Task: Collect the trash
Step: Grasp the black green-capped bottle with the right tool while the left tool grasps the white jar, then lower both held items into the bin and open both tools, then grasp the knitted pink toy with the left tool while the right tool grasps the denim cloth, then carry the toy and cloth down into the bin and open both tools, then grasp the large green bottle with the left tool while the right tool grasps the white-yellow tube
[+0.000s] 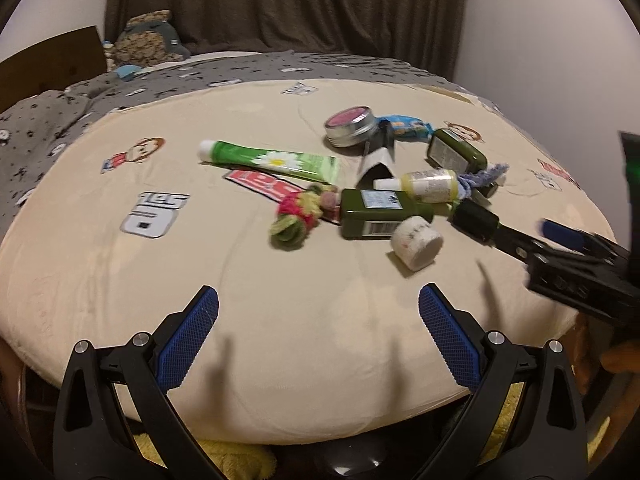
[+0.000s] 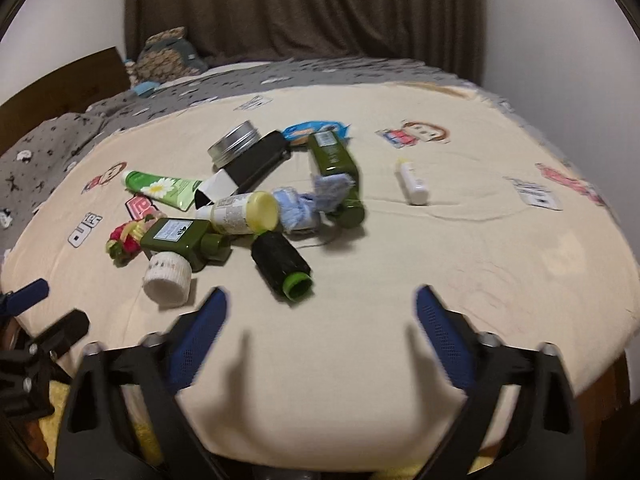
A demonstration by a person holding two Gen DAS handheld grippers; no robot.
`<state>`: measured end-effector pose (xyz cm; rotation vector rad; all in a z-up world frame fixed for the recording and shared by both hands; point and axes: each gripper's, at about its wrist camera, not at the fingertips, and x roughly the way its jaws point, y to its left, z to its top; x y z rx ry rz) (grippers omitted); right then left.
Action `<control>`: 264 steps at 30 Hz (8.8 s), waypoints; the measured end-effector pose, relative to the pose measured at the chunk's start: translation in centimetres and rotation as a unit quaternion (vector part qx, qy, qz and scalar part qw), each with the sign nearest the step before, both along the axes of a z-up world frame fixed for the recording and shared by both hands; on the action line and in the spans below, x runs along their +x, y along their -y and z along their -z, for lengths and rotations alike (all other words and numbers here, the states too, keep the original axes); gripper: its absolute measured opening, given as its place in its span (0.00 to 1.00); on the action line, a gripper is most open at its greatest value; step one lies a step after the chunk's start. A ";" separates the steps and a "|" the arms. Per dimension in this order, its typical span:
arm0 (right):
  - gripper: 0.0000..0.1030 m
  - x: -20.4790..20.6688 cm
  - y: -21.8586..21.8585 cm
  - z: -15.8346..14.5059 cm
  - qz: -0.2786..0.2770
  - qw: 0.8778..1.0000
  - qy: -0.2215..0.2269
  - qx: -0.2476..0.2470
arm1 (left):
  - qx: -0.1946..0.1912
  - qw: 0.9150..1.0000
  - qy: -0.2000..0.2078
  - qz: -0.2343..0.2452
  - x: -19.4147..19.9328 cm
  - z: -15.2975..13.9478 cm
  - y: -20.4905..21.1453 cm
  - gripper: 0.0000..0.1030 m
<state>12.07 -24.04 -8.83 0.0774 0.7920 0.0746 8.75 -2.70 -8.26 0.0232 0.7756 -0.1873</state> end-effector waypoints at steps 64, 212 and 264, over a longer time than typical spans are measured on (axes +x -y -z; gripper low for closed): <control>0.30 -14.1 -3.8 12.0 -0.116 0.970 -0.211 0.024 | -0.016 0.974 -0.203 0.098 -10.6 13.7 1.1 0.36; 0.74 -8.1 1.0 1.5 -0.032 0.997 -0.064 0.017 | 0.001 0.991 -0.102 0.088 -6.5 5.2 -1.0 0.80; 0.20 3.4 6.1 0.6 0.008 0.999 -0.047 -0.020 | -0.002 0.996 -0.034 0.078 3.6 2.5 4.6 0.78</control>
